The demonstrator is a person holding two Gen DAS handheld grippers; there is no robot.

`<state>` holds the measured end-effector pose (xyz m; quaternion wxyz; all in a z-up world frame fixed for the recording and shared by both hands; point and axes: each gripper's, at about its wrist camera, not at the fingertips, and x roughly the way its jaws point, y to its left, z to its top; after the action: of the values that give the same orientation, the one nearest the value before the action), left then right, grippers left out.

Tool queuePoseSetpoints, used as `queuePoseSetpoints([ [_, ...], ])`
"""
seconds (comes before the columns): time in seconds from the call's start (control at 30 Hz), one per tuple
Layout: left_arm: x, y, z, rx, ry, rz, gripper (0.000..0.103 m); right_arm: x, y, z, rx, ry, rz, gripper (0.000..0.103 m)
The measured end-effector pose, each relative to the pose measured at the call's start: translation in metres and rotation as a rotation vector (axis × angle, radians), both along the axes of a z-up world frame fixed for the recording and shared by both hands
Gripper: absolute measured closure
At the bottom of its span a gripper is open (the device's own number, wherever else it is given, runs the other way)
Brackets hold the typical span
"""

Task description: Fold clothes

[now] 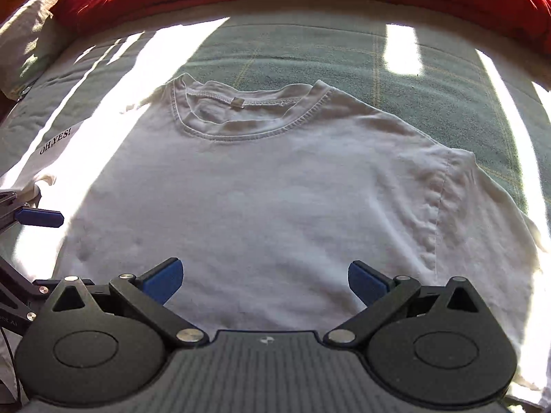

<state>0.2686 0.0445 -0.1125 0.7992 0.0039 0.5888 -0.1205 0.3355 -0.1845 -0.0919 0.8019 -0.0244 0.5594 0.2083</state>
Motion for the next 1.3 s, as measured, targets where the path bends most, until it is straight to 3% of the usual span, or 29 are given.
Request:
queuePoseSetpoints([
  [0.27,-0.046,0.006,-0.008,-0.02,0.003,0.045,0.001,-0.043,0.023,-0.009,-0.018,0.056,0.013,0.0],
  [0.53,-0.053,0.024,-0.014,-0.096,-0.049,0.099,0.001,-0.034,0.024,-0.014,-0.012,0.101,-0.064,0.0],
  [0.67,-0.056,0.029,-0.009,-0.116,-0.062,0.107,0.001,-0.036,0.03,-0.016,-0.048,0.088,-0.057,0.0],
  [0.77,-0.057,0.044,0.0,-0.129,-0.057,0.17,0.004,-0.038,0.037,-0.016,-0.088,0.075,-0.035,0.0],
  [0.93,-0.069,0.107,0.03,-0.037,-0.149,0.336,0.008,-0.036,0.04,-0.009,-0.069,0.083,-0.065,0.0],
  [1.13,-0.1,0.223,0.048,0.095,-0.184,0.638,0.009,-0.03,0.06,0.004,-0.001,0.069,-0.079,0.0],
  [1.3,-0.123,0.3,0.059,0.12,-0.244,0.843,0.01,-0.03,0.091,0.013,0.015,0.035,-0.024,0.0],
])
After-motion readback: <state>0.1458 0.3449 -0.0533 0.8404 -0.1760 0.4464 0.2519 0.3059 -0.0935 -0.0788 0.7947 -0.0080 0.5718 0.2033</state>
